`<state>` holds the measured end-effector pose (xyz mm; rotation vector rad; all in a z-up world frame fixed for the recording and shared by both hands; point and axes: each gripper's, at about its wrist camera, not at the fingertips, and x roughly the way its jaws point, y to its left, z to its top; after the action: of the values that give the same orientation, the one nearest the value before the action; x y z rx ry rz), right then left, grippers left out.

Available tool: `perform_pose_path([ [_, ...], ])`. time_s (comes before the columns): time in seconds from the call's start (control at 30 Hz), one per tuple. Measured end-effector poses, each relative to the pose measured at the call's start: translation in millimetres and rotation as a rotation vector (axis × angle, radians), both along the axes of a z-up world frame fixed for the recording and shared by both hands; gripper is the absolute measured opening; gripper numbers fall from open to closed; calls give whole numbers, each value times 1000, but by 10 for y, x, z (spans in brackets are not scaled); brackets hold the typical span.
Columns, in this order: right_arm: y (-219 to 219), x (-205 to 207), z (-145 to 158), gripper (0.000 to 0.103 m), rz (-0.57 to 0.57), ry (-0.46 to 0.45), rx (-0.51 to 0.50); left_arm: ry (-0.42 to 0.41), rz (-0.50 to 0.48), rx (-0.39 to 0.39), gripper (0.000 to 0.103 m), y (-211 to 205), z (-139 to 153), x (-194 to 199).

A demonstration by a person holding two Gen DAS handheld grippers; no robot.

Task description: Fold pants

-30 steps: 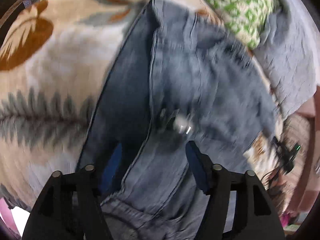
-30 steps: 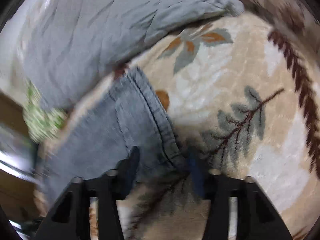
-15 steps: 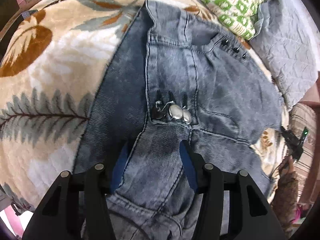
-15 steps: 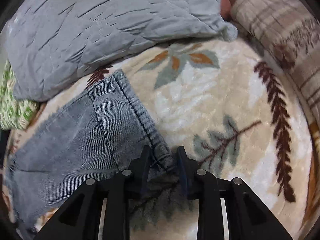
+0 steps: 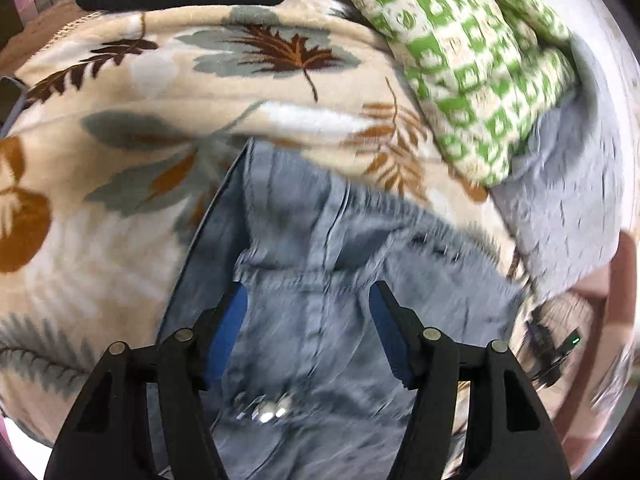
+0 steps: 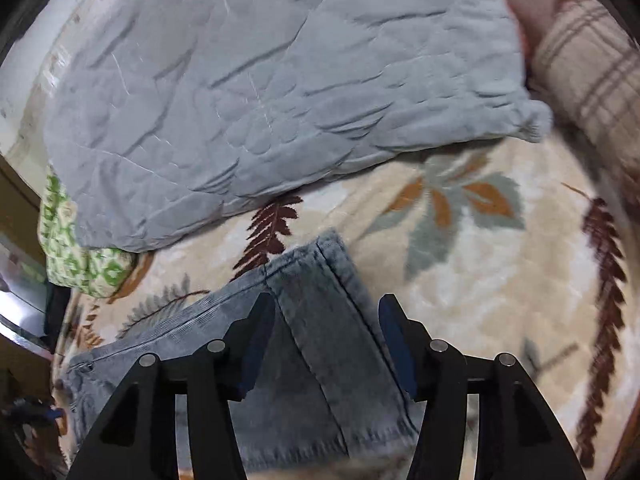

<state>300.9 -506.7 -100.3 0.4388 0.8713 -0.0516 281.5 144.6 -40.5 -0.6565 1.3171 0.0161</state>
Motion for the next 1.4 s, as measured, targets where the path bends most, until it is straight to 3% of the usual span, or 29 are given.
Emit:
perform_pose_path([
  [0.1,34,201,-102,56,6,16,-9,-21,19,26,63,66,21,138],
  [0.27,65,394,-237,65,18,34,-37,-4,67,36,63,247,-139,296],
  [0.37,85,487,-352,66,38,37,2,18,43,-54,64,229,-327,326],
  [0.4,121,505,-369,60,45,37,-21,16,36,-73,63,202,-352,322],
  [0.43,165,518,-368,53,54,41,-55,-3,29,-73,61,158,-344,323],
  [0.47,224,542,-352,20,67,45,-96,-31,17,-49,49,112,-306,340],
  [0.5,264,564,-323,12,79,46,-118,-53,5,-8,41,64,-258,368],
  [0.53,299,563,-265,11,82,24,-131,-64,-2,40,30,24,-239,415],
  [0.57,324,562,-207,11,69,-1,-161,-55,6,79,25,5,-267,464],
  [0.63,328,652,-267,13,41,50,-192,18,24,141,14,-9,-401,540],
  [0.67,348,713,-351,15,45,102,-195,39,27,141,9,3,-447,551],
  [0.77,369,677,-288,24,56,58,-165,-9,48,61,9,156,-291,448],
  [0.83,218,617,-202,37,45,17,-62,-56,52,-5,14,292,-144,373],
  [0.9,60,558,-122,53,8,-19,1,-90,71,-32,38,419,-32,313],
  [0.93,-19,533,-94,57,-3,-38,43,-94,70,-23,62,442,-15,306],
  [0.97,-81,521,-80,63,-14,-44,73,-92,65,-15,69,452,-12,302],
  [1.07,-136,533,-103,66,-12,-25,108,-69,24,-36,69,396,-85,288],
  [1.3,80,745,-229,66,47,30,59,-11,-30,-14,69,193,-342,411],
  [1.4,207,814,-322,66,88,35,65,1,-53,-49,74,99,-451,523],
])
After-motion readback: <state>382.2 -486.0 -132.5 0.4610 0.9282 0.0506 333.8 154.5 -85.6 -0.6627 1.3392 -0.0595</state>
